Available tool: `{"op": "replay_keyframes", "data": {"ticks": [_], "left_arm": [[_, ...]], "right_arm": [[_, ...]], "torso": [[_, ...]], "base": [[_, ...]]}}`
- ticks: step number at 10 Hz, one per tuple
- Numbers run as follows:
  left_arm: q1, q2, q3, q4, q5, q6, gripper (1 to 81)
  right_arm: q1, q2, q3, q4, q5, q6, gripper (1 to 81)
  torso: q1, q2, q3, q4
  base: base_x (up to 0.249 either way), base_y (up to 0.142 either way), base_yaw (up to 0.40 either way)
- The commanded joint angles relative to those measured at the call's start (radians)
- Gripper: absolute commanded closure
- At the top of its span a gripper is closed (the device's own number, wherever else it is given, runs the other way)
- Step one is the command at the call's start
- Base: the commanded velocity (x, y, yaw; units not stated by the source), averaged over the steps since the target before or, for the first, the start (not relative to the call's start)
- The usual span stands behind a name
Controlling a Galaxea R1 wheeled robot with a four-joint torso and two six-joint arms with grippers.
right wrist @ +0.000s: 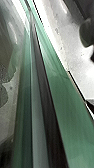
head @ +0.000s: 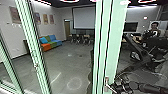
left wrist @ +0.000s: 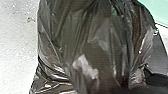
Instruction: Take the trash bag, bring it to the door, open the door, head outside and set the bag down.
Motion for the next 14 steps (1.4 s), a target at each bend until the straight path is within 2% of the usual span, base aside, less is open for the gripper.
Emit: {"op": "replay_keyframes", "data": {"ticks": [1, 3, 6, 7, 8, 9, 11, 14], "left_arm": [[-0.06, -0.02, -0.002, -0.012, 0.055, -0.003, 81.1], [-0.058, -0.024, -0.002, -0.012, 0.06, -0.003, 81.1], [-0.056, -0.031, -0.002, -0.023, 0.063, -0.003, 81.1], [-0.052, -0.035, -0.002, -0.029, 0.063, -0.003, 81.1], [-0.044, -0.041, -0.002, -0.035, 0.063, -0.003, 81.1], [-0.035, -0.05, -0.002, -0.043, 0.063, -0.003, 81.1], [-0.032, -0.061, -0.002, -0.055, 0.063, -0.003, 81.1], [-0.029, -0.055, -0.002, -0.057, 0.063, -0.005, 81.1]], "right_arm": [[0.068, 0.093, 0.002, -0.018, 0.009, 0.017, 1.0], [0.024, 0.111, -0.021, -0.085, 0.027, 0.017, 1.0], [-0.006, 0.136, -0.082, -0.102, 0.072, 0.009, 1.0], [-0.012, 0.136, -0.091, -0.132, 0.11, 0.006, 1.0], [-0.023, 0.142, -0.114, -0.194, 0.153, 0.006, 1.0], [-0.039, 0.159, -0.172, -0.231, 0.184, 0.006, 1.0], [-0.055, 0.194, -0.249, -0.234, 0.224, 0.006, 1.0], [-0.05, 0.257, -0.352, -0.236, 0.224, 0.003, 1.0]], "torso": [[0.0, 0.0, 0.0, 0.0], [0.0, 0.0, 0.0, 0.0], [0.0, 0.0, 0.0, 0.0], [0.0, 0.0, 0.0, 0.0], [0.0, 0.0, 0.001, 0.0], [-0.001, -0.001, 0.001, 0.0], [-0.002, -0.002, 0.001, 0.0], [-0.004, -0.003, 0.002, -0.001]], "base": [[0.0, 0.0, 0.0], [0.0, 0.0, 0.0], [0.0, 0.0, 0.0], [0.0, 0.0, 0.0], [0.0, 0.0, 0.0], [0.0, 0.0, 0.0], [0.0, 0.0, 0.0], [0.0, 0.0, 0.0]]}}
